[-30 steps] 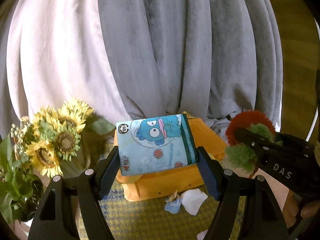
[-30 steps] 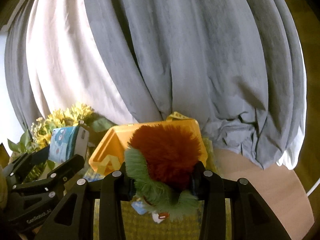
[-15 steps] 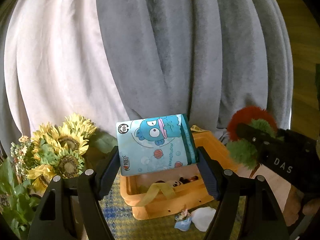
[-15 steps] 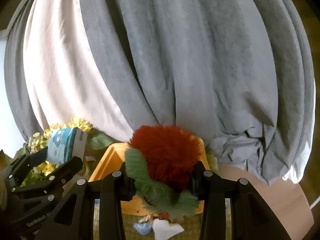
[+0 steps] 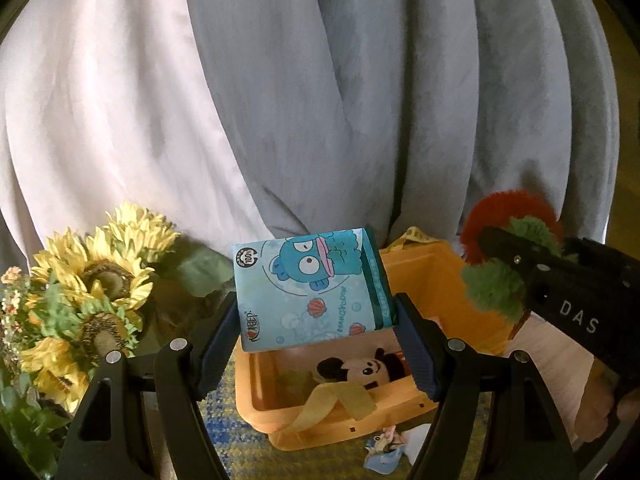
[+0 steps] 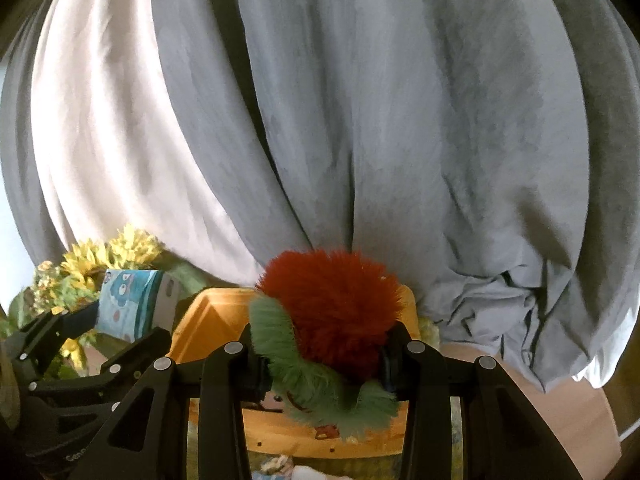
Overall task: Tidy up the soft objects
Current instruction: 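Lift the pack and fluffy plush and carry both over the orange crate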
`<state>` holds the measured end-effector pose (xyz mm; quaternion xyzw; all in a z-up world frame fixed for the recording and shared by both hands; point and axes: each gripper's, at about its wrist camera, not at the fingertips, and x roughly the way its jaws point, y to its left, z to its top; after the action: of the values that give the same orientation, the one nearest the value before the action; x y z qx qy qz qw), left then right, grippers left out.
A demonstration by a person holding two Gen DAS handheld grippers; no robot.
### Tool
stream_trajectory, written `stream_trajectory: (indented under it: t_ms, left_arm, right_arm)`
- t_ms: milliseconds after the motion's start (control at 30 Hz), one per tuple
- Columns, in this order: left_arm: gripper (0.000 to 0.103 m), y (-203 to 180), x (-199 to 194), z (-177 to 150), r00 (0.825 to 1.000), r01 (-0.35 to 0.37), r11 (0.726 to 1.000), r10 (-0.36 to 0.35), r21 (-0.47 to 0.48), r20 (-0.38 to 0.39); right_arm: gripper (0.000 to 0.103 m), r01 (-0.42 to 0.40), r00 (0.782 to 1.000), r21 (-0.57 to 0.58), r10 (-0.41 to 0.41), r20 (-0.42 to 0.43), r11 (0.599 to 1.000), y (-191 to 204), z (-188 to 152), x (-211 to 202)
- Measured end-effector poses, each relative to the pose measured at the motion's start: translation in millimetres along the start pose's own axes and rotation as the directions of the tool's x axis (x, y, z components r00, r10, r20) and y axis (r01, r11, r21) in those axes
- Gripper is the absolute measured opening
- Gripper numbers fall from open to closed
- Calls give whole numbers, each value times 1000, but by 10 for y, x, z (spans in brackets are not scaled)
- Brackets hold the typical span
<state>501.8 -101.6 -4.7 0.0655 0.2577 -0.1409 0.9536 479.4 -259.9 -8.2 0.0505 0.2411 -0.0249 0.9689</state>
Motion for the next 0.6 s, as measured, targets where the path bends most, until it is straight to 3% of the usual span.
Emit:
stream_trajectory:
  t_ms: [600]
  left_arm:
    - [74,51,763,-140,987,3,999,2,33,-164]
  right_arm:
    - [40,8,986,-36,-13,-166,999,-49,-119,738]
